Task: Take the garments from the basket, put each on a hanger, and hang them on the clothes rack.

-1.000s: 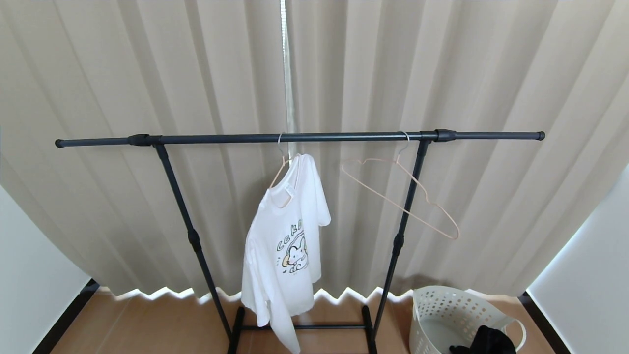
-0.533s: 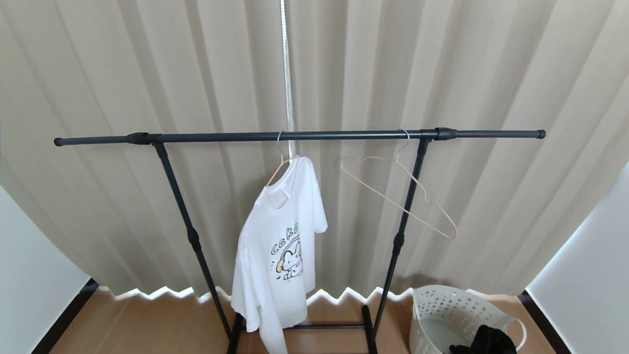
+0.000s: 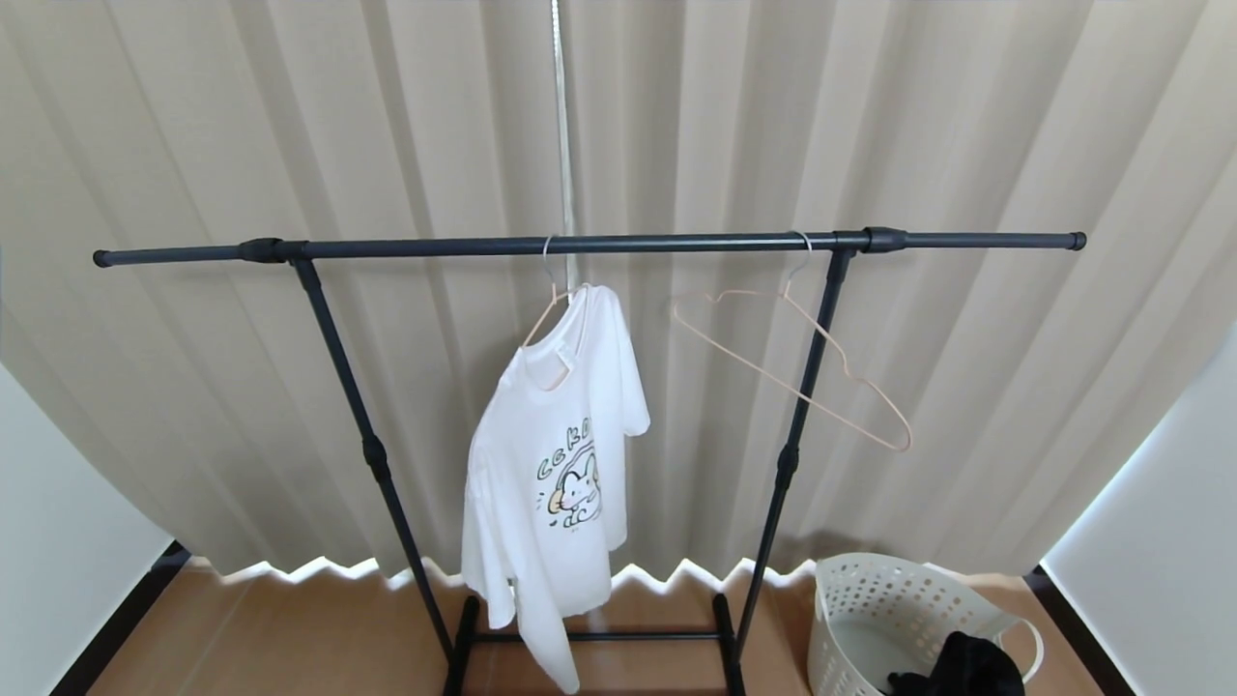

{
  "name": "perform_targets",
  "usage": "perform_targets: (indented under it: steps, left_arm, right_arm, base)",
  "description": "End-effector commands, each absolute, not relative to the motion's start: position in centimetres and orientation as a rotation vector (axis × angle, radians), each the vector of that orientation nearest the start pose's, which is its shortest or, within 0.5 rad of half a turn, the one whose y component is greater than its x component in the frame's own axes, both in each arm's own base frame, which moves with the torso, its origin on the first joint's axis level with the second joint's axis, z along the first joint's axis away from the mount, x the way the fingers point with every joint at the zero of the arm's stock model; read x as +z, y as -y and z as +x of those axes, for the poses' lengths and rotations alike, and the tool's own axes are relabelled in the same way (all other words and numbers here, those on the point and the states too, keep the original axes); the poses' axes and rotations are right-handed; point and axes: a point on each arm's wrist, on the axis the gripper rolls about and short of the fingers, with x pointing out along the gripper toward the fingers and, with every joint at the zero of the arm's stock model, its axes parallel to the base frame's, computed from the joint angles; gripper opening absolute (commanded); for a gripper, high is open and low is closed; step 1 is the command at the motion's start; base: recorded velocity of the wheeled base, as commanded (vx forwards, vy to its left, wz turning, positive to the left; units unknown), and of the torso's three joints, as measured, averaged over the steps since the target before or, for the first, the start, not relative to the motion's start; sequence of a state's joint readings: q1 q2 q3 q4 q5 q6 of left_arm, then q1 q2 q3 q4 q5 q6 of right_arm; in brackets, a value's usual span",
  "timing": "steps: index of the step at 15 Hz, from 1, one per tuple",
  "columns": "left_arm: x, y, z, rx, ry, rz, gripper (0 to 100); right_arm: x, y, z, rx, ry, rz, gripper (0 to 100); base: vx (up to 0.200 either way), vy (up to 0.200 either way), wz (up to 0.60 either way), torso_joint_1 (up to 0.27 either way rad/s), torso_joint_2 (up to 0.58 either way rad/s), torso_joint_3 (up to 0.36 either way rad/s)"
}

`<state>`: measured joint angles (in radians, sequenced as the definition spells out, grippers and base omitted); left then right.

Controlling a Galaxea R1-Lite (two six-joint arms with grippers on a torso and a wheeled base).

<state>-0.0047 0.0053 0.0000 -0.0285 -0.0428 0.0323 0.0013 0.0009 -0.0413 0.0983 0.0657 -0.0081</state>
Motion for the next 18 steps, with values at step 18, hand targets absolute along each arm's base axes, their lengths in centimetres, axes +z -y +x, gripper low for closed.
perform_targets:
  steps: [18]
  left_arm:
    - [7.87,0.09,-2.21,-0.047,0.021,0.033,100]
  right_arm:
    - [7.68,-0.14,-2.63,0.068,-0.056,-0.009,100]
  base:
    - [0.0,0.0,0.0,-0.163,0.37,0.206]
